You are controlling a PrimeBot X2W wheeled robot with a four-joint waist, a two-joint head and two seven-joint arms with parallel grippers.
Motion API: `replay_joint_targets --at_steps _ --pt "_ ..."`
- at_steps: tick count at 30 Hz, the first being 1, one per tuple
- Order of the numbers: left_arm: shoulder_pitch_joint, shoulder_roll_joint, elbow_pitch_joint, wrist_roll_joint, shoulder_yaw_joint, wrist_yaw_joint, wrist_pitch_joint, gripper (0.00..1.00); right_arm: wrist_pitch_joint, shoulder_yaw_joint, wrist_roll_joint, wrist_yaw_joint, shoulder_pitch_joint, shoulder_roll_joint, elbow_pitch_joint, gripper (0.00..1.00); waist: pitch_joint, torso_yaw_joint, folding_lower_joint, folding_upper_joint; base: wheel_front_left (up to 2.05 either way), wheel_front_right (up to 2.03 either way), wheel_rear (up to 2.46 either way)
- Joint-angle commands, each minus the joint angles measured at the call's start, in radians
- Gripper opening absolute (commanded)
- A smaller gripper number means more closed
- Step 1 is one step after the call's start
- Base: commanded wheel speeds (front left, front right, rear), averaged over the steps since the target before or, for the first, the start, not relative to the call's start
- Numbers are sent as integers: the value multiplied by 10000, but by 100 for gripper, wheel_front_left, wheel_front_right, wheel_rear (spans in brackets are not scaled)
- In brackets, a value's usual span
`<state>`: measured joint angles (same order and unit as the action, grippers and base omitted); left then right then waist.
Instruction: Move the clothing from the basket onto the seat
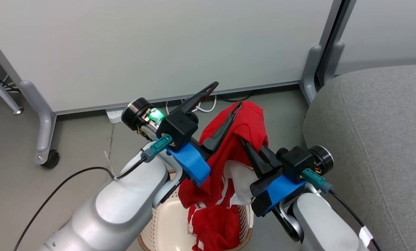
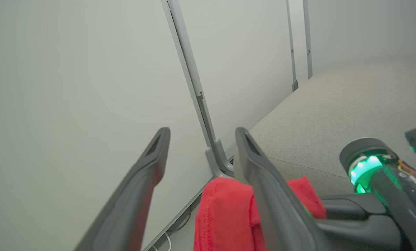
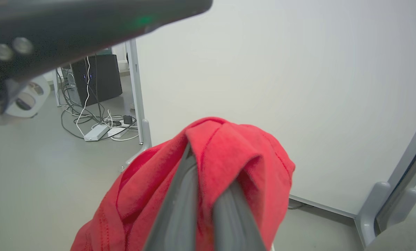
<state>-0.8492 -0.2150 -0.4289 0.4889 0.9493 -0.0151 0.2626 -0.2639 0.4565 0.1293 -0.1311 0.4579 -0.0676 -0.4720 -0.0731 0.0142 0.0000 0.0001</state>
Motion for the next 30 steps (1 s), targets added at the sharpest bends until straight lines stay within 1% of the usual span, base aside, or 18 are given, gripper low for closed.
replay_joint_targets --at_steps 1,11,19,30 --pt "92 -77 -26 -72 -11 22 34 100 -9 -115 -55 7 -82 -44 86 0 -62 -69 0 -1 0 0 0" --pt "-131 -175 59 -69 29 44 24 100 -9 -1116 -275 7 218 -80 472 0 -618 -711 0 -1 0 0 0" --pt "-374 -261 222 -173 112 79 -43 100 -9 -2246 -505 7 412 -44 980 0 -1262 -1558 0 -1 0 0 0" --pt "-570 -278 355 -294 407 167 -201 100 -9 -3822 -751 7 10 84 1818 0 -1869 -2726 0 -1 0 0 0"
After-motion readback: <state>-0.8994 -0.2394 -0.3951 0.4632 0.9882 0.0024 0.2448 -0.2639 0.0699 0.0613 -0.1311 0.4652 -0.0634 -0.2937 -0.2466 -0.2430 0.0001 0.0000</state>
